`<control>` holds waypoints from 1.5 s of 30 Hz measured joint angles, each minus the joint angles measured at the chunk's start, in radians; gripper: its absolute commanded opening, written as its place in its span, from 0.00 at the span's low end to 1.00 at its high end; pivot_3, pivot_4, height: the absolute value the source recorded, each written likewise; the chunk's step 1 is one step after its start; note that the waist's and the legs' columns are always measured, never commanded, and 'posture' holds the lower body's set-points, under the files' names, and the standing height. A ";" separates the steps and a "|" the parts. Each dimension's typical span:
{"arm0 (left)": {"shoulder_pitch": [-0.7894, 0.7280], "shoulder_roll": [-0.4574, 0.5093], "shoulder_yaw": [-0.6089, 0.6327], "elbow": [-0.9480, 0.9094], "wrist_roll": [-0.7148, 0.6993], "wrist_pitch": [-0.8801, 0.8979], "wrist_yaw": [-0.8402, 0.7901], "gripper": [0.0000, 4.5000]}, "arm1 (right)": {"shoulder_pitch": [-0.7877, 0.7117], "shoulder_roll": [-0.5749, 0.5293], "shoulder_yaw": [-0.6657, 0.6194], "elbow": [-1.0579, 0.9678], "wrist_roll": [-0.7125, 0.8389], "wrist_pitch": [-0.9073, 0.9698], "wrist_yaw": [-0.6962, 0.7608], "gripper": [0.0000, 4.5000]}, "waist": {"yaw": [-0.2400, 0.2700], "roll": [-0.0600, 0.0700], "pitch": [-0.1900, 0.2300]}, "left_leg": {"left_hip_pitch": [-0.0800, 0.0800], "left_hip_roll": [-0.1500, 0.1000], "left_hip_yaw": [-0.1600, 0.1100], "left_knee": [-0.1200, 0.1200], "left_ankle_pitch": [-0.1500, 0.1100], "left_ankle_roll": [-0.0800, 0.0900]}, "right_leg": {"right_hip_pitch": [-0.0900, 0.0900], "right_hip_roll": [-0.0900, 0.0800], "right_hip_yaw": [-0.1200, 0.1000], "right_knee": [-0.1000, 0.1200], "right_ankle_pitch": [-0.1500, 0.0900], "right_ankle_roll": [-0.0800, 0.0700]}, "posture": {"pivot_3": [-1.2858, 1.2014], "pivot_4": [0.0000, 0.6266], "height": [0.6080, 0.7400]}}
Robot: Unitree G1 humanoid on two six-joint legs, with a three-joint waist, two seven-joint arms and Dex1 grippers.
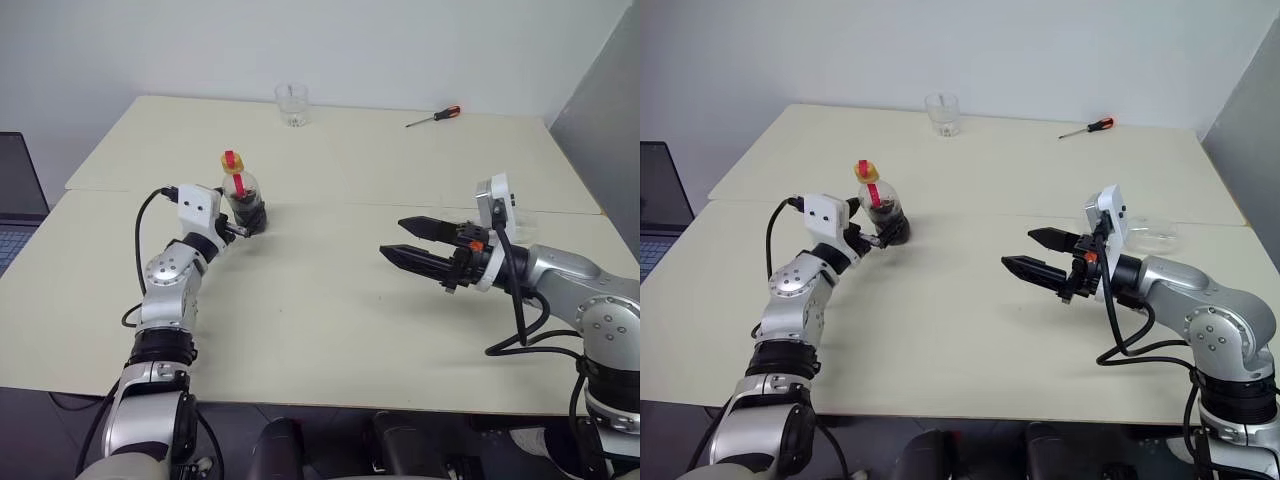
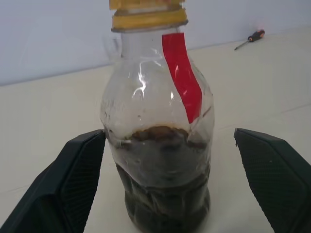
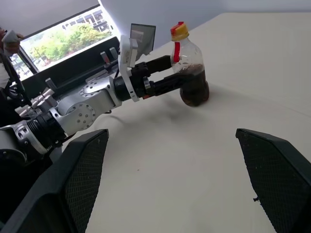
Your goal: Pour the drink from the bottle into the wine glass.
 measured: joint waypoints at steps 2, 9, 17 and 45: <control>-0.006 0.000 0.000 0.018 0.000 -0.007 -0.005 1.00 | 0.000 -0.002 0.000 0.000 0.000 0.000 0.000 1.00 | -0.001 0.000 0.000 | 0.000 0.000 0.000 0.000 0.000 0.000 | 0.000 0.000 0.000 0.000 0.000 0.000 | 0.52 0.24 1.00; -0.015 -0.016 0.031 0.055 -0.040 -0.003 -0.019 1.00 | 0.002 -0.002 0.001 0.000 0.000 0.000 -0.002 1.00 | 0.000 0.000 0.000 | 0.000 0.000 0.000 0.000 0.000 0.000 | 0.000 0.000 -0.001 0.000 0.000 0.000 | 0.52 0.24 1.00; -0.104 -0.022 0.042 0.219 -0.061 -0.008 -0.064 1.00 | 0.003 -0.002 0.019 -0.015 -0.001 0.000 -0.010 1.00 | 0.000 0.000 0.000 | -0.001 0.000 -0.001 0.001 0.000 0.000 | 0.000 0.000 -0.003 0.000 0.000 0.000 | 0.52 0.24 1.00; -0.334 -0.026 0.055 0.666 0.009 -0.165 -0.107 0.47 | -0.021 -0.008 0.063 -0.005 -0.040 0.000 0.008 1.00 | 0.000 0.000 0.000 | -0.008 0.000 -0.008 0.007 0.000 0.000 | 0.000 0.000 -0.013 0.000 0.003 -0.004 | 0.52 0.24 1.00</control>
